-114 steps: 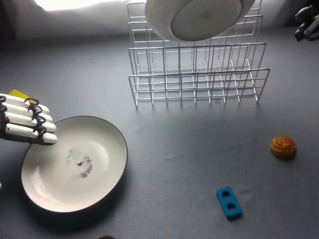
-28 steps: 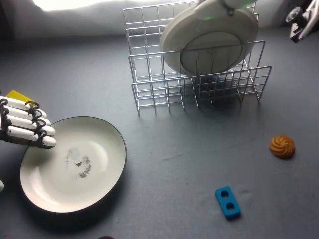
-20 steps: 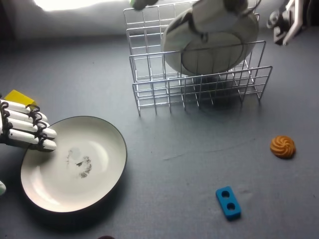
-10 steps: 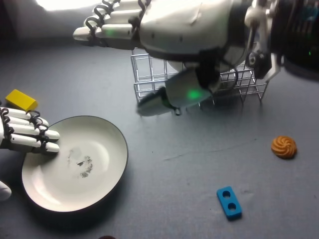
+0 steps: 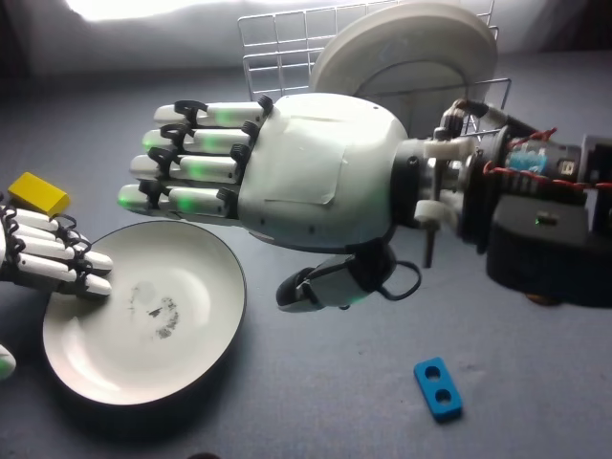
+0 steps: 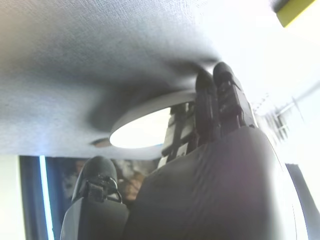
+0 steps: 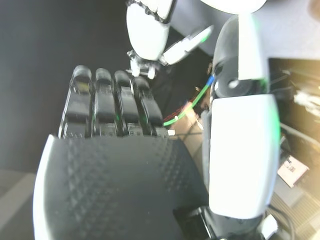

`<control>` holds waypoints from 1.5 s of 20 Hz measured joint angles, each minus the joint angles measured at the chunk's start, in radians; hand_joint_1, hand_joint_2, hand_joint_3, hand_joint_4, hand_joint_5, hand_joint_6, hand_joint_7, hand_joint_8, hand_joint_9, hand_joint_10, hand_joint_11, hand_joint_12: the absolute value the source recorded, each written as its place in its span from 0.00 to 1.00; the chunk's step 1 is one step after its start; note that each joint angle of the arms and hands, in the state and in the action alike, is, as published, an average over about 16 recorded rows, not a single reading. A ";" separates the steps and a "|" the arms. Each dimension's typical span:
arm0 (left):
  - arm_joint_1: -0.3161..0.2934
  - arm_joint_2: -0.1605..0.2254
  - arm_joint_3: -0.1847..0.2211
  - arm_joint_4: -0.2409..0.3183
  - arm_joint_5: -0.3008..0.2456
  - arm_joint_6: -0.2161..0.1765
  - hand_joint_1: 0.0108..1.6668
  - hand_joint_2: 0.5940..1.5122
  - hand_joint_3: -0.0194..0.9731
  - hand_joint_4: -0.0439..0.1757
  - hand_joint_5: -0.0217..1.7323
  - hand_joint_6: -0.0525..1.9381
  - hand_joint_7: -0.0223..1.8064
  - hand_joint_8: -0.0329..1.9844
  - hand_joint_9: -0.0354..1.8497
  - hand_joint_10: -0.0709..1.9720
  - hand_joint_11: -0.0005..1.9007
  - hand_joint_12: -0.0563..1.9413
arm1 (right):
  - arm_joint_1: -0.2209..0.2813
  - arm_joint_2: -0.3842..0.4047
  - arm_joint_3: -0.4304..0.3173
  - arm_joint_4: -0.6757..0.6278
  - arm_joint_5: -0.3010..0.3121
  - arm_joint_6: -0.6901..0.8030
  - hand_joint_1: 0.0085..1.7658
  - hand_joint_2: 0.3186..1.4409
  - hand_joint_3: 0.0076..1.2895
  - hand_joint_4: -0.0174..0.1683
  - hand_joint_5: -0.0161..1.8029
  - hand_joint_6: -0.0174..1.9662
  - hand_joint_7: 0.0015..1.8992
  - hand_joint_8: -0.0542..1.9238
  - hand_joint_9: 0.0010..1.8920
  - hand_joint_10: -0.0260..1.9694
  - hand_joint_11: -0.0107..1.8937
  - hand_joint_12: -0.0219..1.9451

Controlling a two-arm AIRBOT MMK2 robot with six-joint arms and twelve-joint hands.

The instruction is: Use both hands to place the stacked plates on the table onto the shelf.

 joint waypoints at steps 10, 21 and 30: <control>-0.090 0.000 0.042 0.052 -0.008 -0.010 0.00 0.64 0.04 0.20 0.07 0.04 0.06 0.02 0.08 0.04 0.01 0.12 | -0.055 -0.070 0.011 0.177 0.006 -0.201 0.53 0.58 0.00 0.11 0.02 0.03 0.01 0.03 0.01 0.02 0.01 0.02; -0.075 -0.004 0.055 0.051 0.005 0.001 0.00 0.63 0.04 0.20 0.08 0.03 0.06 0.01 0.08 0.04 0.01 0.14 | -0.058 -0.058 0.018 0.200 0.014 -0.220 0.55 0.55 0.00 0.11 0.02 0.03 0.01 0.03 0.01 0.02 0.02 0.15; 0.001 -0.023 0.072 0.006 0.021 -0.003 0.00 0.63 0.04 0.20 0.08 0.03 0.06 0.01 0.09 0.04 0.01 0.16 | -0.058 -0.050 0.019 0.200 0.022 -0.220 0.53 0.57 0.00 0.11 0.02 0.03 0.01 0.03 0.01 0.02 0.01 0.13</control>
